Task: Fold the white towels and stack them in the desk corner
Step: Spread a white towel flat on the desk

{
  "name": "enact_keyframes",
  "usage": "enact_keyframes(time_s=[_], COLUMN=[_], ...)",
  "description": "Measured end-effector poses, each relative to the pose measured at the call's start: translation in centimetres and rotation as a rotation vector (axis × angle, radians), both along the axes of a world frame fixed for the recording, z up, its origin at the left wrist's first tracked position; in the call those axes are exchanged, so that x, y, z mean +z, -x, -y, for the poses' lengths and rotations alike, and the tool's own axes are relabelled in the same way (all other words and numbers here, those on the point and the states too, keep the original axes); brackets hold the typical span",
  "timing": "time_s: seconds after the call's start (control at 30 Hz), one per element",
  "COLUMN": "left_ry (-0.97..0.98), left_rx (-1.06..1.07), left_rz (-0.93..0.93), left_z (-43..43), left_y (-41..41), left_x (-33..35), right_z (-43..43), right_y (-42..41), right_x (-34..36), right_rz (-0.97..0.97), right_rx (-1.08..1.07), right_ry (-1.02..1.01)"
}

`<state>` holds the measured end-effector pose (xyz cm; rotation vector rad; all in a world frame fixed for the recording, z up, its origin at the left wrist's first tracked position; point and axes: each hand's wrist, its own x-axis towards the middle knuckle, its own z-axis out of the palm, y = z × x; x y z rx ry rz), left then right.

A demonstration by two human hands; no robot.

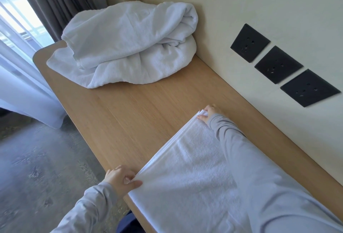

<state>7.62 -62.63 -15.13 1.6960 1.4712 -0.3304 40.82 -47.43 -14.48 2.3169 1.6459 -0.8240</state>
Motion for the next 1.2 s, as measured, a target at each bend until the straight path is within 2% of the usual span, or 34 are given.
enact_keyframes(time_s=[0.2,0.33,0.53,0.6,0.7,0.9,1.03,1.2], left_ry=[-0.025,-0.119,-0.462,-0.457,-0.447,-0.619,-0.848,-1.155], left_rx=[-0.013,0.052,0.133,0.172,0.117,-0.043,-0.228,-0.379], left_rz=[-0.005,0.129,0.379,0.427,0.416,0.628,0.738,0.965], left_z=[0.8,0.0,-5.9,-8.6,-12.5,-19.0,-21.3,-19.2], left_y=[0.3,-0.3,-3.4,-4.8,-6.7,-11.1,-14.8,-19.7], left_x=[-0.3,0.2,4.3,6.3,9.8,21.1,32.8,48.7], right_z=[0.3,0.8,2.7,3.9,6.4,12.4,17.3,24.1], right_y=[-0.8,-2.2,-6.8,-8.5,-10.9,-14.8,-16.4,-17.6], right_x=[0.9,4.0,12.7,15.7,20.1,29.8,37.6,48.1], right_rz=[-0.245,-0.299,-0.288,-0.272,-0.250,-0.285,-0.399,-0.430], right_rx=[-0.041,-0.125,-0.299,-0.352,-0.413,-0.528,-0.584,-0.632], right_ry=[-0.034,-0.217,-0.575,-0.673,-0.839,-1.191,-1.446,-1.617])
